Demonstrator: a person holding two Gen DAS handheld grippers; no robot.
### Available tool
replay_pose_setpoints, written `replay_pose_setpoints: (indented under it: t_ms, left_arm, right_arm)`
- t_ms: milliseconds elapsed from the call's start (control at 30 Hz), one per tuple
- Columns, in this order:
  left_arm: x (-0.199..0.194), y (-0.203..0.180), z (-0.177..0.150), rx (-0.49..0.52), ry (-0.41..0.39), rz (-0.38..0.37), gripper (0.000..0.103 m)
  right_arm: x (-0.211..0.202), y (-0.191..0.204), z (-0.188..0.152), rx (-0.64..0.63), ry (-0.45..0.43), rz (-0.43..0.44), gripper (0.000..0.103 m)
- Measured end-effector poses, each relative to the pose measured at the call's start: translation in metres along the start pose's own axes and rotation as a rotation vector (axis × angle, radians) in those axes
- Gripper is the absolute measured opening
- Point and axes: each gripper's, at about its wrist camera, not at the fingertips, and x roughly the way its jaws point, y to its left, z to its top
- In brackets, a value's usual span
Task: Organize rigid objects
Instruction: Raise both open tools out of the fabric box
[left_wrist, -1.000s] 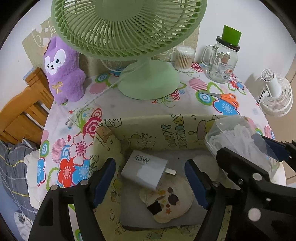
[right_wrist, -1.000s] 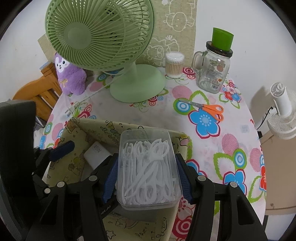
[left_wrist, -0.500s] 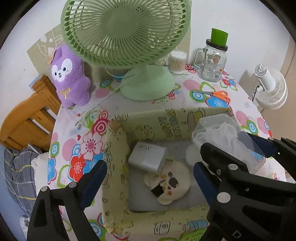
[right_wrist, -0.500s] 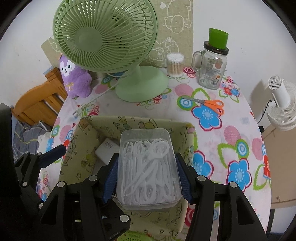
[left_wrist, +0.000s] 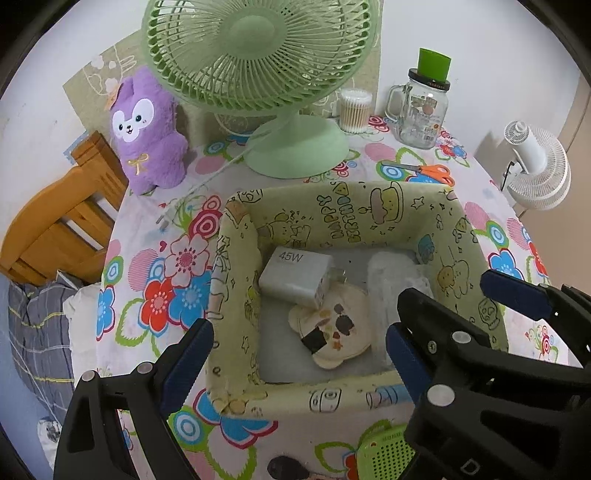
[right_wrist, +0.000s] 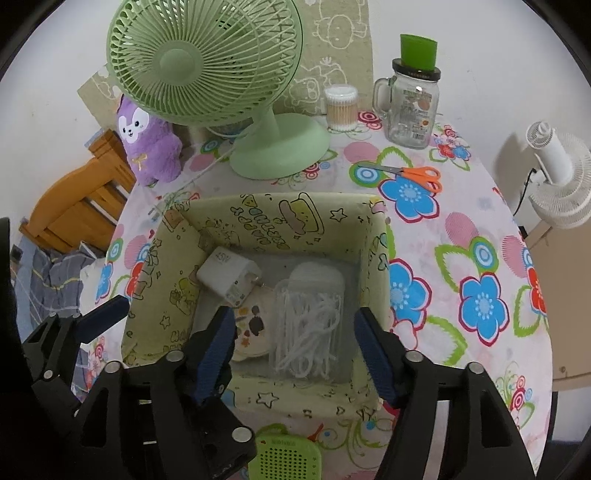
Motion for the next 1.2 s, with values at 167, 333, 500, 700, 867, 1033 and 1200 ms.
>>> replay_pose_setpoints:
  t_ms: [167,333,500,700,867,1033,1200]
  left_arm:
    - [-0.007,0.001,-0.005,-0.004,-0.007,-0.006,0.096]
    - [-0.016,0.001,-0.01,0.004,-0.02,-0.012,0.096]
    - [-0.025,0.0,-0.016,0.014,-0.03,-0.018,0.096]
    - [-0.036,-0.002,-0.023,0.019,-0.042,-0.024,0.096]
    - [-0.046,-0.006,-0.027,0.025,-0.056,-0.029,0.096]
    - [-0.055,-0.01,-0.032,0.026,-0.067,-0.034,0.096]
    - [-0.065,-0.01,-0.037,0.021,-0.077,-0.044,0.096]
  right_arm:
    - [-0.008,-0.001,-0.006,0.01,-0.009,-0.005,0.083]
    - [-0.018,-0.001,-0.012,0.017,-0.021,-0.011,0.086]
    - [-0.026,-0.001,-0.019,0.024,-0.028,-0.015,0.087]
    - [-0.039,-0.001,-0.026,0.024,-0.039,-0.02,0.087]
    - [-0.049,-0.003,-0.032,0.025,-0.053,-0.025,0.088]
    - [-0.06,-0.003,-0.036,0.02,-0.055,-0.034,0.088]
    - [-0.071,-0.001,-0.042,0.012,-0.067,-0.048,0.091]
